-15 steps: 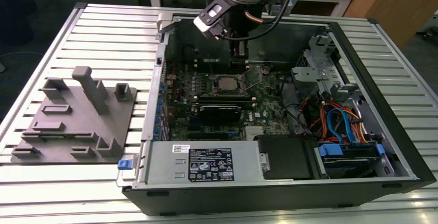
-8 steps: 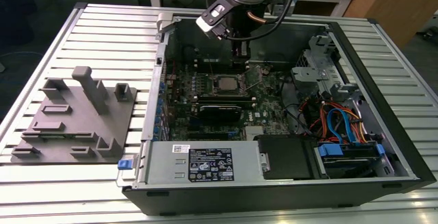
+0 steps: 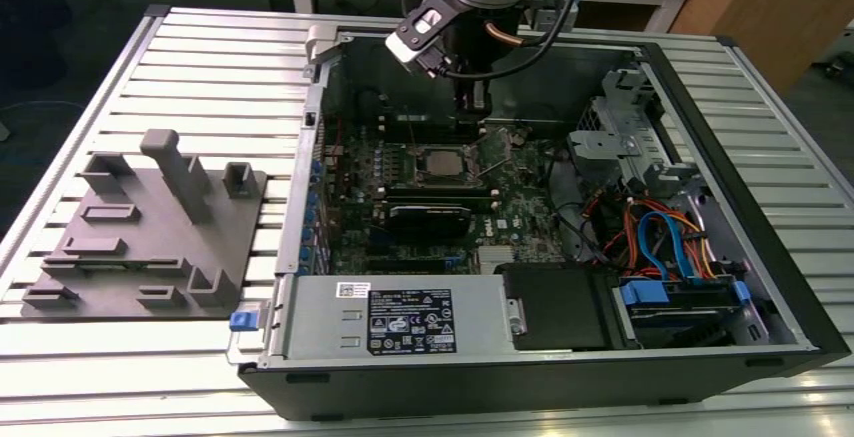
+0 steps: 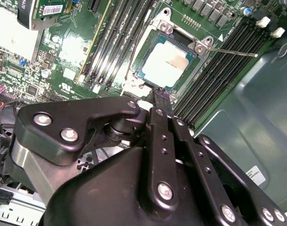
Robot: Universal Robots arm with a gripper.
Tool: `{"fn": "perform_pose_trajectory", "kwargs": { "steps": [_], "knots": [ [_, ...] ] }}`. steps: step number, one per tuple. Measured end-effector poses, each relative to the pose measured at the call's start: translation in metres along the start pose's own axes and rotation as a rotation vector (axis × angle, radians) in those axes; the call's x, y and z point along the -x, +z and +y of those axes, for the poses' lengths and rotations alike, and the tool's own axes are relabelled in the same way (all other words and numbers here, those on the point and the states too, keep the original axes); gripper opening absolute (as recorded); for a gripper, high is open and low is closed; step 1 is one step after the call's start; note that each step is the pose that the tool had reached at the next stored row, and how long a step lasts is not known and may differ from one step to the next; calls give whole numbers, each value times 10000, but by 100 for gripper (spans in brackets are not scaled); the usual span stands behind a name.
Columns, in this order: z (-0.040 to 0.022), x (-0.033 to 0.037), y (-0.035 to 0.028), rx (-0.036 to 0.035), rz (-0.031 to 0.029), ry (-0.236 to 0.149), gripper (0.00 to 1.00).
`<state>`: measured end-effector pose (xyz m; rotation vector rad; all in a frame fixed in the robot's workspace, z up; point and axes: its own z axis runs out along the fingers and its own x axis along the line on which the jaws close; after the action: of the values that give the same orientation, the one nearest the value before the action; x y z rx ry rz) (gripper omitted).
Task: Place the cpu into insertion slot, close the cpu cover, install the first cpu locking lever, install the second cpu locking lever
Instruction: 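Close the cpu cover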
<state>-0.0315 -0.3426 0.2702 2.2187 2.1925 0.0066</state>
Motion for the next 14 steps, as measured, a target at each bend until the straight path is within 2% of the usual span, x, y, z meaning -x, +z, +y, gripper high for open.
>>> {"fn": "perform_pose_trajectory", "kwargs": {
  "steps": [14],
  "knots": [
    [65,-1,1,0,0,1,11]
  ]
}}
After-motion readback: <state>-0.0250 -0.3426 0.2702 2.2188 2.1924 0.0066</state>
